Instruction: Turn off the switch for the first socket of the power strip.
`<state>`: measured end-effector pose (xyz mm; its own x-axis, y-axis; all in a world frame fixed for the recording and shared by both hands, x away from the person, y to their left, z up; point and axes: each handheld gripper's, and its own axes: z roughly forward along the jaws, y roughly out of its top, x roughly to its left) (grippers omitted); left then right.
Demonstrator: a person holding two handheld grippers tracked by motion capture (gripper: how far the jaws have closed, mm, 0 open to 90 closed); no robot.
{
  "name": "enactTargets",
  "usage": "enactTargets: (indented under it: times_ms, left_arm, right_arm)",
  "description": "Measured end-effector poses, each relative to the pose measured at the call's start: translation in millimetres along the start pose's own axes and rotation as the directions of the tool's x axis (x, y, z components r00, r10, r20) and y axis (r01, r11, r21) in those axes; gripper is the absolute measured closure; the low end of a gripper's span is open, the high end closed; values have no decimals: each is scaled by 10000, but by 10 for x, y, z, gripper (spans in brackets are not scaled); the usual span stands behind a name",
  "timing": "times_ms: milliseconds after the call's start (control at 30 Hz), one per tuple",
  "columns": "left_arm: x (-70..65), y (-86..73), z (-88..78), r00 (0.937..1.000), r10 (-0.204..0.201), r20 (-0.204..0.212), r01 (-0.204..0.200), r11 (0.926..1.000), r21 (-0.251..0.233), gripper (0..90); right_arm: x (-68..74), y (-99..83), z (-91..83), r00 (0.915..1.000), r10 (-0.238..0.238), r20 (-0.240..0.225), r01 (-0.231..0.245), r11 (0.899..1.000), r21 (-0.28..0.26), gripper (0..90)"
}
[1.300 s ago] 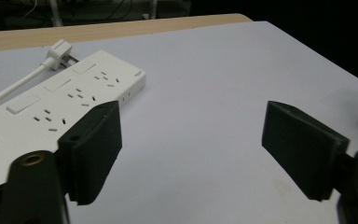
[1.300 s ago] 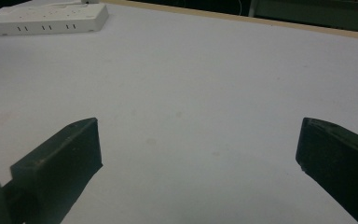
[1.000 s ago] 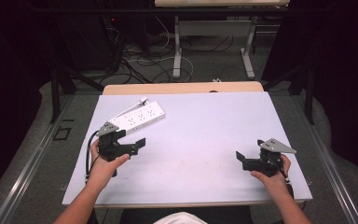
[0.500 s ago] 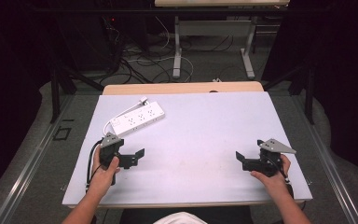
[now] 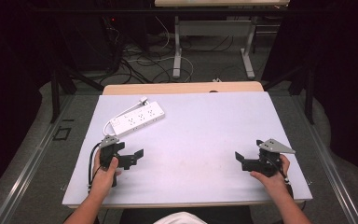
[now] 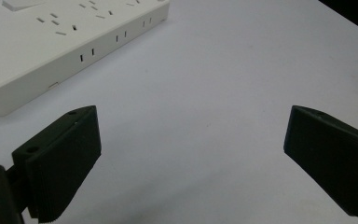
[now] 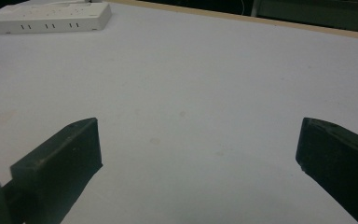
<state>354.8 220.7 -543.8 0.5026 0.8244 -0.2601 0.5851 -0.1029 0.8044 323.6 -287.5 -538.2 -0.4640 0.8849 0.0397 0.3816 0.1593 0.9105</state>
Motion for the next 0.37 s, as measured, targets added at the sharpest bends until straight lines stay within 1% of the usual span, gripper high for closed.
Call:
enactTargets:
  times_ms: [67, 133, 200, 233, 267, 300, 367]
  left_arm:
    - [5, -1, 3, 10000, 15, -15, -15, 10000, 93, 37]
    - [1, -1, 6, 10000, 4, 97, -5, 9999, 143, 36]
    - [-9, -1, 10, 10000, 11, 84, -13, 9998, 214, 37]
    - [-7, 1, 9, 9999, 129, 73, -131, 9995, 286, 37]
    - [-9, 1, 13, 9999, 134, 109, -138, 9993, 361, 37]
    - [-13, 1, 13, 9999, 140, 84, -143, 9989, 440, 38]
    - [-13, -1, 17, 9998, 217, -19, -216, 9987, 457, 42]
  right_arm:
    - [0, -2, 2, 10000, 17, 23, -17, 10000, -25, 0]
    - [-1, -4, 5, 10000, 48, 22, -48, 10000, -51, 0]
    - [-4, -4, -5, 9999, 106, 10, -106, 9999, 87, 0]
    - [-8, -5, -5, 9999, 125, 36, -125, 9999, 104, 0]
    - [-13, -8, 0, 9999, 122, 10, -122, 9999, 39, 0]
    - [-22, -9, 1, 10000, 46, 33, -46, 10000, 20, 0]
    - [-25, -10, 2, 10000, 46, 11, -46, 10000, 1, 0]
